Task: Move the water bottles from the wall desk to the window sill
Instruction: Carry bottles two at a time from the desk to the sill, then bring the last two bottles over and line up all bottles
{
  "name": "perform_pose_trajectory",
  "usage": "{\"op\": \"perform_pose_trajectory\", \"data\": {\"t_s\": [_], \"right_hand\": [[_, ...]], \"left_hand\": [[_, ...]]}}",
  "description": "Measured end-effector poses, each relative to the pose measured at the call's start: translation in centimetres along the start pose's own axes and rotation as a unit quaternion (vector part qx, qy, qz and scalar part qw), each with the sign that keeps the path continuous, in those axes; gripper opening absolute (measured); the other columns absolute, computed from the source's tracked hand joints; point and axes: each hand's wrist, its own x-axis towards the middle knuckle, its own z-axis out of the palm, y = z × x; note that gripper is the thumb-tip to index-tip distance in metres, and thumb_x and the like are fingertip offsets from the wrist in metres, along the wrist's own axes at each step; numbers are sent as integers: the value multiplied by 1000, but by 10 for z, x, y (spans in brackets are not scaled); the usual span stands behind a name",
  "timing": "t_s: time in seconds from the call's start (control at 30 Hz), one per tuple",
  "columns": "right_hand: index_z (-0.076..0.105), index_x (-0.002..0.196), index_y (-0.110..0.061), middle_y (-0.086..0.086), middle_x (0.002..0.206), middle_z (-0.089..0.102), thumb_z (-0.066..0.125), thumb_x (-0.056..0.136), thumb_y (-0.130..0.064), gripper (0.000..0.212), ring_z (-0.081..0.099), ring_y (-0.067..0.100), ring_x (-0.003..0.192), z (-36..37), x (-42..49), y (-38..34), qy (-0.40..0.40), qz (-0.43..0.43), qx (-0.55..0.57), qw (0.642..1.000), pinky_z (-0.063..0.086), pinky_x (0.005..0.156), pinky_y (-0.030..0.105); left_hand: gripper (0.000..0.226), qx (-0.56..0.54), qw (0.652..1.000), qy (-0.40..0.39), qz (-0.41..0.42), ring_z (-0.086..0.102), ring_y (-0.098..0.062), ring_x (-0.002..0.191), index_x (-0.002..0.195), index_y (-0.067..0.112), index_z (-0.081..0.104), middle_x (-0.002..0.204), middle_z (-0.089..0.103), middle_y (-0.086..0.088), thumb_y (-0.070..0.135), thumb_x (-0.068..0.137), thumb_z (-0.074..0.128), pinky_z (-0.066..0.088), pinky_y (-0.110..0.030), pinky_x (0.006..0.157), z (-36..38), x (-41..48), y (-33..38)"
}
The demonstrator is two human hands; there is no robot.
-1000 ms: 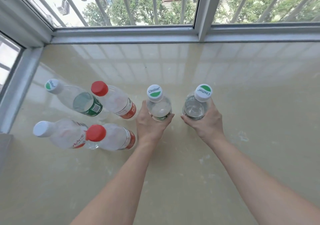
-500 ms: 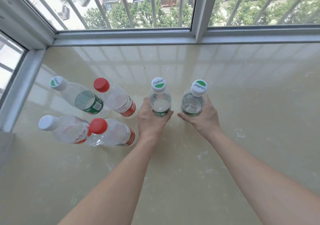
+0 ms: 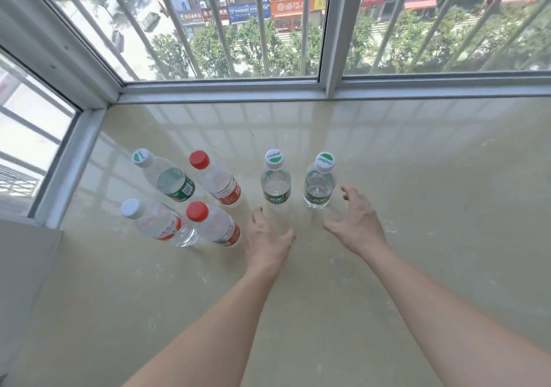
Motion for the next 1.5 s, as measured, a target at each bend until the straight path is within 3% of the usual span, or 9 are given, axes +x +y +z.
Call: {"op": "perform_pose_trajectory", "data": {"t_s": [0.13, 0.3, 0.53, 0.63, 0.73, 0.87, 1.03, 1.17, 1.5], "right_hand": [[47, 141, -27, 4, 124, 57, 69, 77, -42, 69, 54, 27, 118, -29, -59, -11, -18, -46, -117, 992, 45, 97, 37], [64, 125, -21, 3, 112, 65, 70, 75, -38, 53, 62, 29, 104, -79, -121, -39, 42, -116, -191, 974, 47, 89, 40], [68, 104, -19, 2, 103, 66, 52, 70, -46, 46, 63, 27, 90, -151, -181, -115, 146, -206, -275, 928, 51, 81, 38], [68, 104, -21, 1, 102, 67, 63, 68, -41, 42, 63, 26, 93, -179, -197, -147, 193, -246, -265, 912, 51, 85, 38], [69, 106, -20, 3, 100, 68, 78, 63, -36, 46, 64, 26, 94, -201, -209, -170, 231, -274, -266, 895, 54, 85, 39], [67, 113, -19, 5, 106, 67, 74, 70, -38, 47, 62, 28, 102, -219, -220, -189, 248, -282, -262, 889, 52, 94, 42], [68, 116, -18, 7, 113, 66, 68, 75, -42, 48, 60, 30, 110, -232, -238, -189, 265, -251, -276, 889, 48, 101, 44], [62, 127, -19, 8, 123, 63, 49, 81, -47, 55, 55, 29, 120, -241, -260, -179, 280, -188, -284, 897, 43, 109, 46], [64, 123, -19, 5, 122, 64, 60, 79, -44, 51, 57, 26, 117, -248, -383, -109, 375, 32, -289, 880, 43, 106, 43]], "left_hand": [[78, 97, 994, -36, 43, 45, -22, 129, 146, 19, 33, 138, 48, 0, 52, 82, 65, 38, -34, 102, -14, -63, -4], [63, 211, 960, 27, 182, 56, -21, 113, 132, 25, 51, 122, 61, 5, 54, 77, 59, 44, -36, 91, -67, -125, 15], [59, 199, 928, 132, 288, 58, -19, 110, 126, 26, 57, 118, 63, 9, 53, 74, 56, 43, -35, 91, -153, -174, 60], [54, 194, 903, 178, 339, 60, -19, 108, 121, 26, 61, 116, 65, 10, 52, 74, 58, 36, -35, 92, -184, -182, 75], [55, 193, 884, 208, 371, 60, -19, 110, 124, 26, 61, 119, 65, 10, 53, 77, 53, 43, -38, 94, -211, -189, 90], [57, 192, 869, 225, 396, 60, -20, 112, 126, 25, 60, 121, 65, 8, 55, 80, 48, 46, -39, 96, -234, -199, 108], [57, 200, 845, 216, 446, 54, -19, 121, 135, 26, 52, 131, 61, 7, 55, 86, 49, 39, -38, 104, -247, -205, 126], [58, 195, 822, 195, 499, 53, -20, 123, 136, 26, 51, 133, 60, 5, 55, 87, 48, 38, -39, 106, -251, -212, 135], [57, 162, 723, 69, 668, 56, -23, 120, 128, 25, 57, 127, 64, 6, 56, 82, 42, 42, -42, 101, -201, -278, 164]]}}
